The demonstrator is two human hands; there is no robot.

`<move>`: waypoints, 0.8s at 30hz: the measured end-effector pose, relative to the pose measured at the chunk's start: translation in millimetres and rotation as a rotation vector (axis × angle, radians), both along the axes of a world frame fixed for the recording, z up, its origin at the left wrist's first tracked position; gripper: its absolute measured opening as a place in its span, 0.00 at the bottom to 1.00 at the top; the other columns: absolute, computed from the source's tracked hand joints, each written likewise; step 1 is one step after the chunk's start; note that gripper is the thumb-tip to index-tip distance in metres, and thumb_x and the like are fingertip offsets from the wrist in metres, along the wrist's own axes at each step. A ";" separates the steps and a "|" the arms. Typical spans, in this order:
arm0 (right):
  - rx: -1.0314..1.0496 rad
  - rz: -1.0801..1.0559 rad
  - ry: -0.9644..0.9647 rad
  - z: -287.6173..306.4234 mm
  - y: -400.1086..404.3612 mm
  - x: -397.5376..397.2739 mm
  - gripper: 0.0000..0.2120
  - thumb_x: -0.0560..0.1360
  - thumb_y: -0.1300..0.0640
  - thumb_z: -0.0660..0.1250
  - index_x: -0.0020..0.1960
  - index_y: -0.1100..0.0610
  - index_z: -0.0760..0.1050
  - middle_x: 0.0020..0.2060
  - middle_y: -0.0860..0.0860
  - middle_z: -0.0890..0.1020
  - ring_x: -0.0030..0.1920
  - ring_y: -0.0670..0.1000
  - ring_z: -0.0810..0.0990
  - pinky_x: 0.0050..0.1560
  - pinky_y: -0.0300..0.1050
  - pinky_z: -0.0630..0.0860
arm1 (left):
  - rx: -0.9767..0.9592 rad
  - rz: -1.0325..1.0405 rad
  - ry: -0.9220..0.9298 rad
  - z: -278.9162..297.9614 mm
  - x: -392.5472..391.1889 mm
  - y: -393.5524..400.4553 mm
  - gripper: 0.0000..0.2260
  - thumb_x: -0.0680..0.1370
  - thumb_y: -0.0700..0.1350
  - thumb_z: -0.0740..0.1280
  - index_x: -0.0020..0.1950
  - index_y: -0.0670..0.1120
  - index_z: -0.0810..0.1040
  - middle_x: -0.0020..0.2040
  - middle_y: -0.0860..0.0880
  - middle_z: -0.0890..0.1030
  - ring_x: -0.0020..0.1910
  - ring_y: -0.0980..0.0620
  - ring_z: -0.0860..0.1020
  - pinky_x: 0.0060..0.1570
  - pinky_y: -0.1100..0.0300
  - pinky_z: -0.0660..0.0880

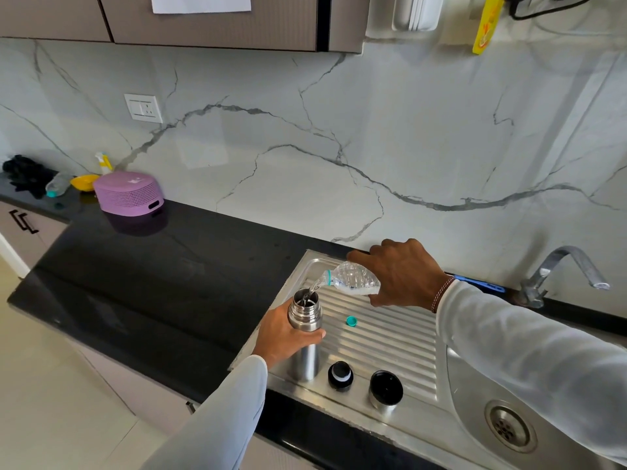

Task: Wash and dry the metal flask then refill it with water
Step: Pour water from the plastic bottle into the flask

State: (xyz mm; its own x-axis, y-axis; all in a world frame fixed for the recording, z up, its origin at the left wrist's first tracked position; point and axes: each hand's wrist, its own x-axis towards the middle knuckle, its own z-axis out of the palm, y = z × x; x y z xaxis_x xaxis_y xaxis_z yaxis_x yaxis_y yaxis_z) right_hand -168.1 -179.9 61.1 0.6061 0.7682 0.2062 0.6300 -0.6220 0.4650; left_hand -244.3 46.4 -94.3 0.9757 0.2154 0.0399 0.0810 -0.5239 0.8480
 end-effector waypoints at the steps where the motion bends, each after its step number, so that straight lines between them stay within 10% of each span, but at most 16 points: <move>1: 0.001 -0.001 0.000 -0.3 -0.7 0.2 0.36 0.71 0.35 0.67 0.73 0.43 0.59 0.53 0.49 0.82 0.52 0.54 0.80 0.41 0.46 0.64 | -0.002 0.000 -0.002 -0.3 -0.1 -0.1 0.20 0.62 0.54 0.83 0.49 0.57 0.81 0.43 0.61 0.86 0.43 0.63 0.83 0.51 0.58 0.82; 24: -0.034 0.020 -0.012 1.7 -1.1 7.6 0.36 0.72 0.35 0.67 0.75 0.43 0.59 0.55 0.49 0.81 0.54 0.54 0.80 0.41 0.45 0.63 | -0.031 0.002 0.002 -1.9 2.0 -0.6 0.20 0.61 0.55 0.82 0.49 0.58 0.81 0.44 0.60 0.86 0.44 0.63 0.83 0.53 0.55 0.82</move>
State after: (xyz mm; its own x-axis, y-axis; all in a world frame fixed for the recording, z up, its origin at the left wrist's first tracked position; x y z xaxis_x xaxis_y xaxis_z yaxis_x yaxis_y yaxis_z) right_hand -160.5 -181.0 62.8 0.5882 0.7868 0.1870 0.6367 -0.5931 0.4929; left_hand -242.4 45.8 -96.2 0.9754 0.2183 0.0309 0.0840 -0.4975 0.8634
